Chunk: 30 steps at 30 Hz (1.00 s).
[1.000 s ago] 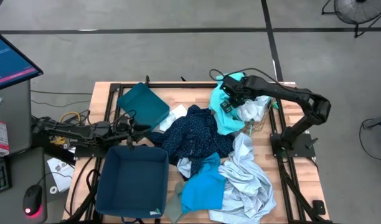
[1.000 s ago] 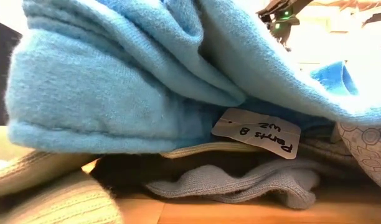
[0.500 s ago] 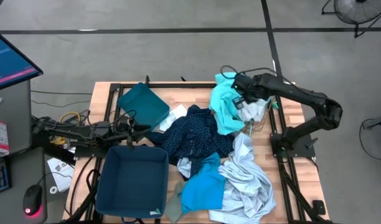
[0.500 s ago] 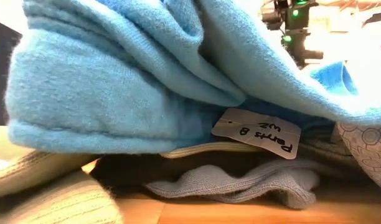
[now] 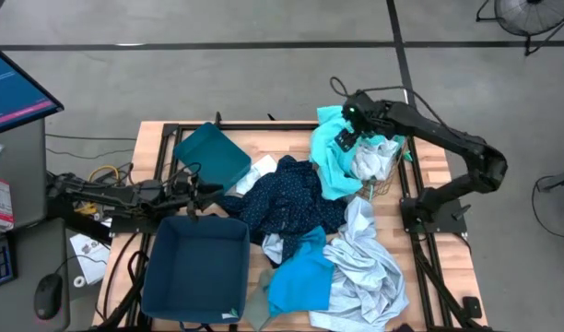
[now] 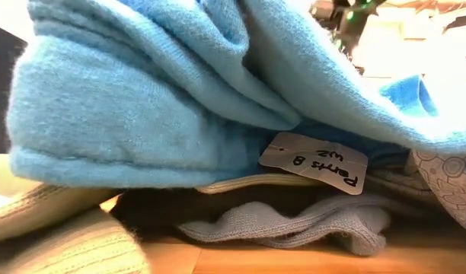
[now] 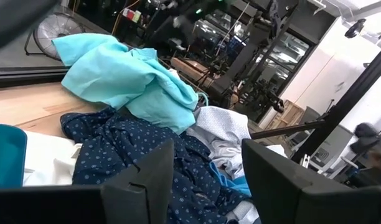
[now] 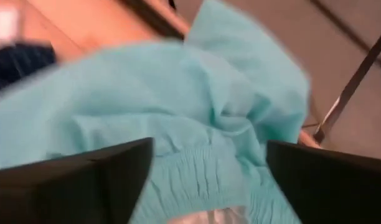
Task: Pick & Place Cloths
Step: Put the light blue shorts into the wire basket
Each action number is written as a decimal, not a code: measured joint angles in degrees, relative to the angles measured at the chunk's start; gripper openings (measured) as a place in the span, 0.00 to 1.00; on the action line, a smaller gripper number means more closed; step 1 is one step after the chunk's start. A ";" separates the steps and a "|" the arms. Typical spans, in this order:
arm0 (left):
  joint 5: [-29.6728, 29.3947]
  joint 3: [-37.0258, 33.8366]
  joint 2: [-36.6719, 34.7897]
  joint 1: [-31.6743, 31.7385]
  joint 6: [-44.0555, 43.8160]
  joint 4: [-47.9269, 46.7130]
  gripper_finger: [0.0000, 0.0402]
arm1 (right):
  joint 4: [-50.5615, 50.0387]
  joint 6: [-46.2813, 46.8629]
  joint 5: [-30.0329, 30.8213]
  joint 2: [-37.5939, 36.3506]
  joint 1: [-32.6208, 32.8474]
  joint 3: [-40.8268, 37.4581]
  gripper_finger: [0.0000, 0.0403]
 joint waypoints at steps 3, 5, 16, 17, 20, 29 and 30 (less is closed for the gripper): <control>0.00 0.00 0.00 -0.02 -0.86 0.05 0.44 | -2.02 -2.36 -3.54 4.13 -2.29 -0.07 0.93; 0.00 0.00 0.00 -0.02 -1.11 0.07 0.44 | -1.98 -3.15 -3.74 6.92 -3.56 -0.07 0.98; -0.72 0.00 0.00 0.00 -1.51 0.48 0.44 | -5.79 -7.76 -11.16 16.81 -5.85 -0.09 0.69; -0.87 -0.01 0.00 -0.01 -1.50 0.49 0.44 | -5.43 -8.23 -11.18 17.15 -5.50 -0.09 0.61; -2.21 -0.01 0.00 -0.01 -1.46 0.48 0.44 | -5.29 -8.63 -11.14 18.02 -4.44 -0.08 0.27; -3.78 0.00 0.02 0.00 -6.23 5.11 0.44 | -13.31 -1.76 -6.02 8.49 -1.46 -0.09 0.01; -3.99 0.00 0.02 0.00 -6.48 6.73 0.43 | -14.99 0.06 -4.49 6.81 -1.16 -0.09 0.01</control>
